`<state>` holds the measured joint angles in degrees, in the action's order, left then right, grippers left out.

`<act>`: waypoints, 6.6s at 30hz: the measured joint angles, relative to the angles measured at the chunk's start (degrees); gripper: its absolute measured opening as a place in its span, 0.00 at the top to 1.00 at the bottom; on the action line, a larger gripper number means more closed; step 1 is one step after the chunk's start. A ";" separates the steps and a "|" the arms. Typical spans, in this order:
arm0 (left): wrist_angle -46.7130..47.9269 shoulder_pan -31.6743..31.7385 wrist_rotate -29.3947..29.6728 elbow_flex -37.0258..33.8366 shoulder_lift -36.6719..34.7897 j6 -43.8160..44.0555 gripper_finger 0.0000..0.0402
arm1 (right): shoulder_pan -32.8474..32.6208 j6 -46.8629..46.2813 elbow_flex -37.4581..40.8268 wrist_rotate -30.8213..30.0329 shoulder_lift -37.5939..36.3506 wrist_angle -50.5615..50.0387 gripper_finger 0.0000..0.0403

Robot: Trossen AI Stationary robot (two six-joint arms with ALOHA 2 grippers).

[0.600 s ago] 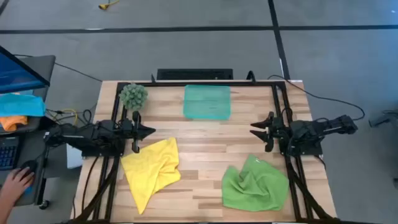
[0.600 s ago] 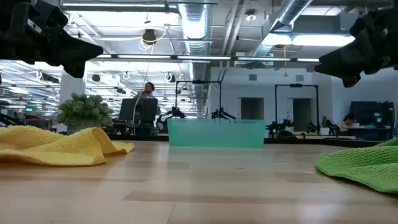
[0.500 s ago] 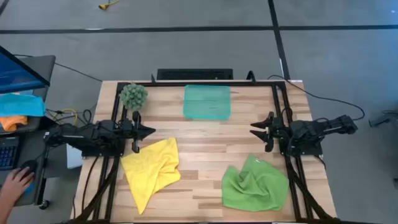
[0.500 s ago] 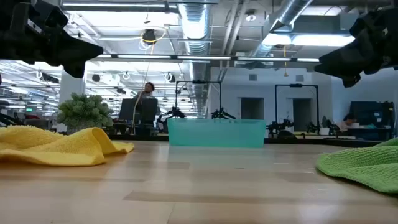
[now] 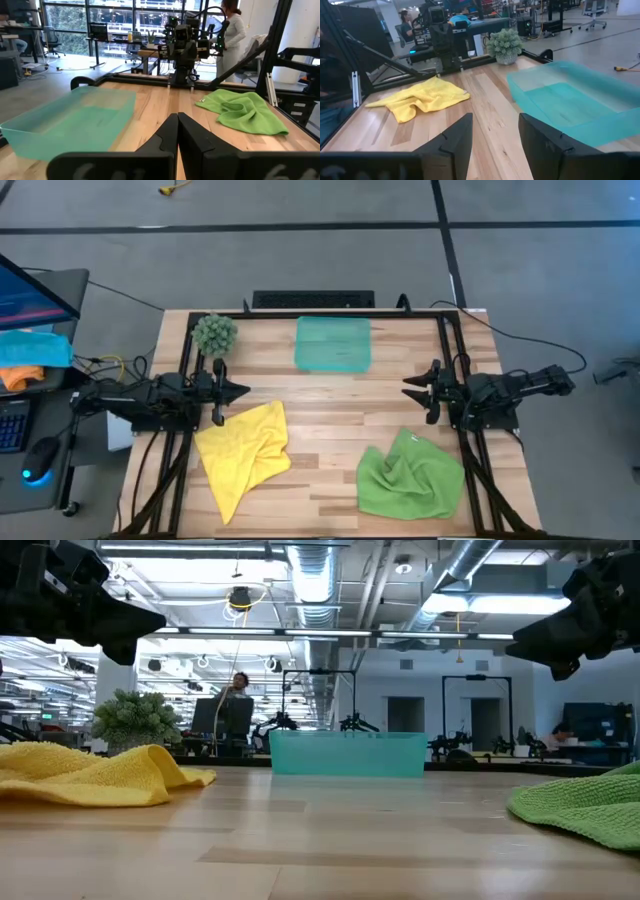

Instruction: Roll microfiber towels into tight, uniform cylinder then place into a basket

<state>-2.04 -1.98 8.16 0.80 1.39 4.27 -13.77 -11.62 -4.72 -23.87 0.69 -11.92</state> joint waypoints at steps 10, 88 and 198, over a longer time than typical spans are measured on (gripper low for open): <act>0.00 0.00 0.00 0.00 0.02 0.02 1.00 | 0.01 0.00 -0.01 0.01 0.00 0.02 0.55; 0.00 0.01 0.00 -0.01 0.02 0.01 1.00 | -0.01 0.00 -0.01 -0.01 0.00 0.01 0.55; 51.85 -0.94 -7.33 35.07 29.59 16.08 0.54 | 0.01 0.00 -0.01 -0.01 0.00 0.02 0.55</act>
<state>49.81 -2.91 0.83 35.87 30.98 20.35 -13.76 -11.62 -4.73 -23.88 0.69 -11.90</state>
